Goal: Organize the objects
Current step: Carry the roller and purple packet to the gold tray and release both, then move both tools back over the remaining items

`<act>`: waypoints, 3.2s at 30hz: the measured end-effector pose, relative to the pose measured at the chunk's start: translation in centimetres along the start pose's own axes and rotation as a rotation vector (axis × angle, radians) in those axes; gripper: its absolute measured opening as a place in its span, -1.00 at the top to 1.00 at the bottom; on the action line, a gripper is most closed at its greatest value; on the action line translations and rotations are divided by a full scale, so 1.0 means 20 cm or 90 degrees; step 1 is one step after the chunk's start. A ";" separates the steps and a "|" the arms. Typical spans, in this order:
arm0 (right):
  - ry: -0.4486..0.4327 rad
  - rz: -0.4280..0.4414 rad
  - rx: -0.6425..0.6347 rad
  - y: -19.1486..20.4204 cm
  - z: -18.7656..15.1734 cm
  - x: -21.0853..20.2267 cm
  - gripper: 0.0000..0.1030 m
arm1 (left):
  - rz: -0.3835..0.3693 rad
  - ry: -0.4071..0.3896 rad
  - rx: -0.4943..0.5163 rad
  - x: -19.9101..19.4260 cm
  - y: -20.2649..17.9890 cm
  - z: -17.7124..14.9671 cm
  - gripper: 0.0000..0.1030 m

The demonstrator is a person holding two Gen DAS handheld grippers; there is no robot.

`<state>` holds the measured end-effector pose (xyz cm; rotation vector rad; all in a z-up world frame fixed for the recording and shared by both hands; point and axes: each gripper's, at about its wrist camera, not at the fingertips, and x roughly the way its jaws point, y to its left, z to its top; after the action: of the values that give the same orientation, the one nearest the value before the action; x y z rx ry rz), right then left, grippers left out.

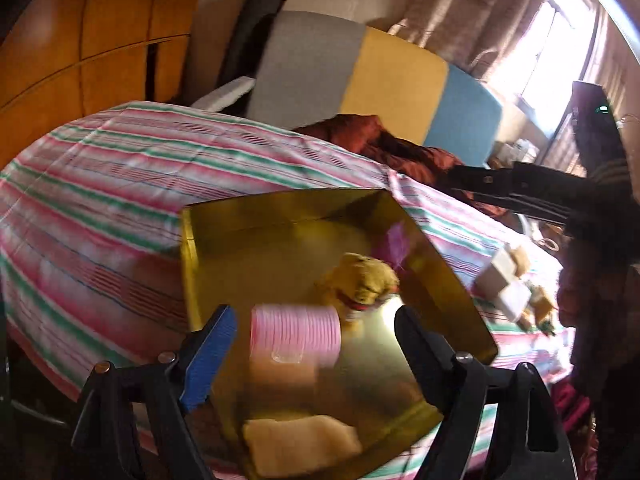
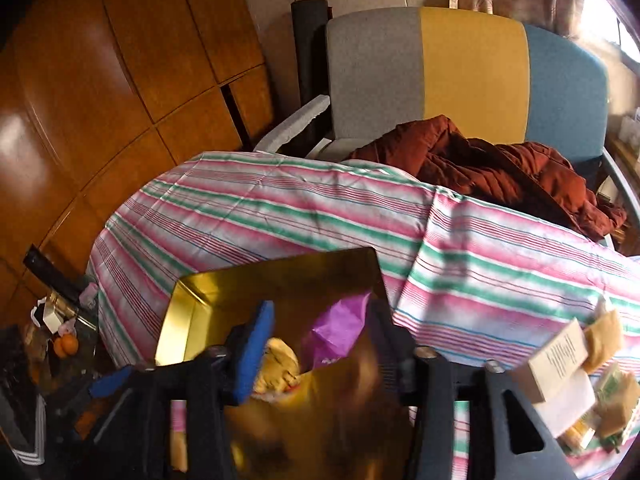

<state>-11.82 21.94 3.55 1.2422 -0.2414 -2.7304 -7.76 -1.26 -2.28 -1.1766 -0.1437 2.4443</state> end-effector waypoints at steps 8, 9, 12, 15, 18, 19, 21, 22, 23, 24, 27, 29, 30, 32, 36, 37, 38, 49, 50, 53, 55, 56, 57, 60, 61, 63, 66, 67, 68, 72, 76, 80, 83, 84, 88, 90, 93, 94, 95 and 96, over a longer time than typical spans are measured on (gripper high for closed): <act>0.017 0.003 -0.016 0.07 -0.15 -0.03 -0.43 | 0.019 -0.022 -0.009 -0.05 0.01 -0.07 -0.60; 0.019 0.004 -0.016 0.08 -0.18 -0.03 -0.50 | 0.025 -0.024 -0.009 -0.07 0.00 -0.07 -0.60; 0.018 0.000 -0.031 0.11 -0.27 -0.05 -0.66 | 0.048 -0.030 -0.014 -0.10 -0.01 -0.07 -0.60; 0.017 -0.022 -0.063 0.15 -0.37 -0.07 -0.82 | 0.067 -0.038 -0.020 -0.13 -0.01 -0.09 -0.60; 0.006 -0.044 -0.088 0.18 -0.44 -0.09 -0.85 | 0.079 -0.041 -0.019 -0.15 -0.02 -0.10 -0.60; 0.002 -0.049 -0.092 0.19 -0.46 -0.10 -0.85 | 0.080 -0.042 -0.018 -0.16 -0.03 -0.11 -0.60; -0.005 -0.050 -0.093 0.19 -0.49 -0.12 -0.85 | 0.086 -0.043 -0.012 -0.16 -0.04 -0.12 -0.60; -0.007 -0.051 -0.093 0.19 -0.50 -0.13 -0.85 | 0.087 -0.043 -0.011 -0.17 -0.05 -0.13 -0.60; -0.009 -0.053 -0.095 0.19 -0.52 -0.14 -0.86 | 0.086 -0.041 -0.009 -0.17 -0.05 -0.13 -0.60; -0.010 -0.054 -0.095 0.19 -0.53 -0.15 -0.86 | 0.085 -0.040 -0.008 -0.17 -0.06 -0.13 -0.60; -0.013 -0.056 -0.093 0.18 -0.56 -0.16 -0.86 | 0.085 -0.035 0.000 -0.16 -0.09 -0.14 -0.60; -0.016 -0.058 -0.087 0.16 -0.57 -0.17 -0.86 | 0.084 -0.036 0.006 -0.17 -0.11 -0.15 -0.60; -0.018 -0.059 -0.084 0.16 -0.58 -0.18 -0.86 | 0.083 -0.035 0.009 -0.17 -0.12 -0.15 -0.60; -0.026 -0.064 -0.081 0.15 -0.60 -0.20 -0.86 | 0.084 -0.034 0.016 -0.17 -0.14 -0.15 -0.60; -0.031 -0.067 -0.071 0.12 -0.62 -0.22 -0.86 | 0.086 -0.035 0.032 -0.17 -0.18 -0.15 -0.60; -0.032 -0.068 -0.069 0.11 -0.62 -0.22 -0.86 | 0.087 -0.036 0.036 -0.17 -0.19 -0.16 -0.60; -0.032 -0.069 -0.067 0.11 -0.62 -0.22 -0.86 | 0.087 -0.038 0.041 -0.17 -0.20 -0.16 -0.60; -0.062 -0.087 -0.066 0.07 -0.65 -0.29 -0.86 | 0.098 -0.050 0.087 -0.20 -0.31 -0.17 -0.60; -0.064 -0.088 -0.064 0.06 -0.65 -0.29 -0.86 | 0.099 -0.050 0.093 -0.20 -0.32 -0.17 -0.60; -0.068 -0.091 -0.054 0.02 -0.66 -0.32 -0.86 | 0.098 -0.049 0.107 -0.20 -0.35 -0.17 -0.60; -0.070 -0.094 -0.046 -0.01 -0.66 -0.33 -0.86 | 0.097 -0.048 0.118 -0.19 -0.38 -0.18 -0.60; -0.071 -0.096 -0.042 -0.02 -0.67 -0.33 -0.86 | 0.097 -0.046 0.123 -0.19 -0.39 -0.18 -0.60; -0.071 -0.098 -0.037 -0.04 -0.67 -0.34 -0.86 | 0.096 -0.044 0.127 -0.19 -0.41 -0.19 -0.60; -0.071 -0.105 -0.023 -0.09 -0.69 -0.36 -0.86 | 0.086 -0.039 0.139 -0.17 -0.44 -0.19 -0.60; -0.072 -0.107 -0.018 -0.11 -0.70 -0.36 -0.86 | 0.084 -0.038 0.143 -0.17 -0.45 -0.19 -0.60; -0.072 -0.114 -0.009 -0.14 -0.71 -0.37 -0.86 | 0.077 -0.031 0.152 -0.16 -0.48 -0.20 -0.60; -0.070 -0.124 0.007 -0.21 -0.73 -0.39 -0.86 | 0.068 -0.023 0.160 -0.14 -0.50 -0.21 -0.60; -0.070 -0.128 0.010 -0.23 -0.73 -0.40 -0.86 | 0.063 -0.020 0.163 -0.13 -0.51 -0.21 -0.59; -0.070 -0.133 0.015 -0.25 -0.73 -0.41 -0.86 | 0.056 -0.016 0.165 -0.12 -0.52 -0.21 -0.59; -0.069 -0.156 0.052 -0.40 -0.76 -0.47 -0.86 | 0.030 -0.010 0.176 -0.10 -0.57 -0.21 -0.59; -0.063 -0.189 0.114 -0.62 -0.79 -0.58 -0.86 | 0.000 0.001 0.193 -0.07 -0.62 -0.22 -0.59; -0.069 -0.233 0.198 -0.88 -0.85 -0.75 -0.86 | -0.023 0.019 0.212 -0.04 -0.68 -0.23 -0.59; -0.080 -0.273 0.262 -1.07 -0.89 -0.88 -0.87 | -0.038 0.028 0.226 -0.02 -0.74 -0.23 -0.51; -0.087 -0.279 0.289 -1.14 -0.91 -0.92 -0.89 | -0.042 0.030 0.231 -0.01 -0.76 -0.23 -0.51; -0.102 -0.297 0.371 -1.35 -0.98 -1.00 -0.92 | -0.072 0.045 0.256 0.02 -0.86 -0.22 -0.51; -0.107 -0.295 0.397 -1.41 -1.01 -1.01 -0.92 | -0.087 0.060 0.275 0.05 -0.93 -0.21 -0.51; -0.105 -0.283 0.424 -1.46 -1.05 -0.99 -0.92 | -0.104 0.084 0.303 0.11 -1.04 -0.20 -0.48; -0.112 -0.278 0.423 -1.45 -1.04 -0.99 -0.92 | -0.111 0.093 0.315 0.14 -1.08 -0.19 -0.48; -0.122 -0.275 0.419 -1.45 -1.04 -1.00 -0.94 | -0.120 0.098 0.324 0.15 -1.12 -0.18 -0.46; -0.125 -0.273 0.419 -1.45 -1.04 -1.00 -0.94 | -0.129 0.102 0.334 0.17 -1.16 -0.18 -0.46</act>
<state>15.37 52.18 -1.05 1.2608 -1.0868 -3.2856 0.74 20.81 -0.77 -1.0492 0.3837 2.0229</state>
